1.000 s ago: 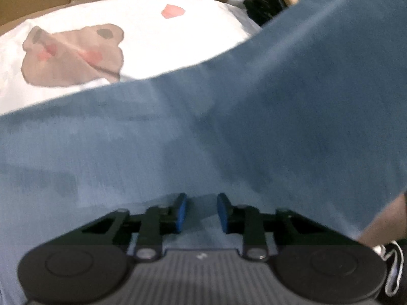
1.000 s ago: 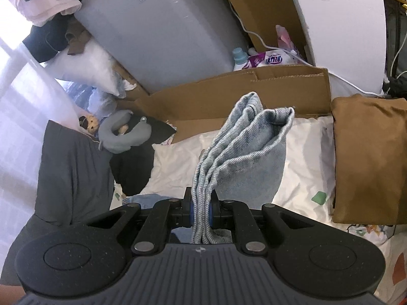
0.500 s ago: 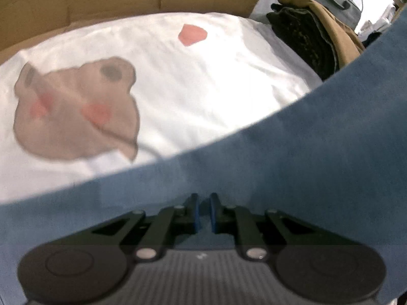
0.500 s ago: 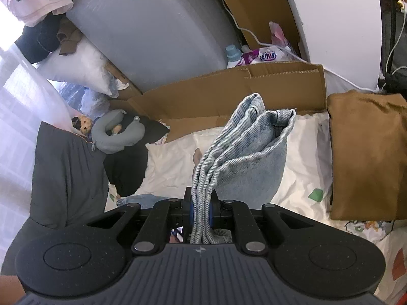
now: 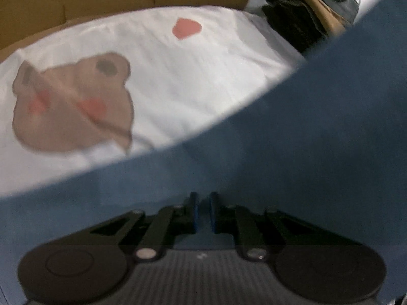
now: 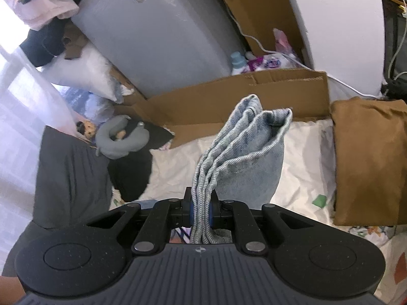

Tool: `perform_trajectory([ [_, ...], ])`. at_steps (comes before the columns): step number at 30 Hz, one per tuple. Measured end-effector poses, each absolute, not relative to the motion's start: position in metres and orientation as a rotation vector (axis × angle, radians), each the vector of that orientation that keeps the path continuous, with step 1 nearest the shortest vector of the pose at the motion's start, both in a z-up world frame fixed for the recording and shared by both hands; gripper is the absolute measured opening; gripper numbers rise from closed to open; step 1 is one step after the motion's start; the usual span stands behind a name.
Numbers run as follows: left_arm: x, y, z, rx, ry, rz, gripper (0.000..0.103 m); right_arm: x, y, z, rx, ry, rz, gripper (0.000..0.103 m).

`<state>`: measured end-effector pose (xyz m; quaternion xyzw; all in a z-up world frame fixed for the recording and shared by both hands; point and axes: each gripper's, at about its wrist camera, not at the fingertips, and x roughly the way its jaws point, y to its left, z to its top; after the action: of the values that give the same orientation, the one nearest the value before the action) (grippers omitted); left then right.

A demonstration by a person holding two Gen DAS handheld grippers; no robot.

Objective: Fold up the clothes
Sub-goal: 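Carry the raised jeans leg over the jeans body with the right gripper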

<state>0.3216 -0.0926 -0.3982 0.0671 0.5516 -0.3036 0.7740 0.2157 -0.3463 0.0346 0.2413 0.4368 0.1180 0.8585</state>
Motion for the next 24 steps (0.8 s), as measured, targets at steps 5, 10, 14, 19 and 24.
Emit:
perform_trajectory([
  [5, 0.270, -0.077, -0.393, 0.110, 1.236, -0.701, 0.011, 0.215, -0.343, 0.040, 0.520, 0.901, 0.265, 0.010],
  [10, 0.230, -0.065, -0.388, 0.080, 1.279, -0.747, 0.011, 0.217, -0.328, 0.045, 0.519, 0.895, 0.292, 0.010],
  [14, 0.209, -0.062, -0.387, 0.090, 1.300, -0.795, 0.011, 0.224, -0.310, 0.051, 0.526, 0.884, 0.310, 0.010],
  [19, 0.196, -0.054, -0.388, 0.084, 1.324, -0.813, 0.011, 0.240, -0.278, 0.057, 0.519, 0.887, 0.352, 0.010],
  [24, 0.187, -0.032, -0.389, 0.033, 1.319, -0.790, 0.012, 0.248, -0.241, 0.059, 0.500, 0.896, 0.397, 0.010],
])
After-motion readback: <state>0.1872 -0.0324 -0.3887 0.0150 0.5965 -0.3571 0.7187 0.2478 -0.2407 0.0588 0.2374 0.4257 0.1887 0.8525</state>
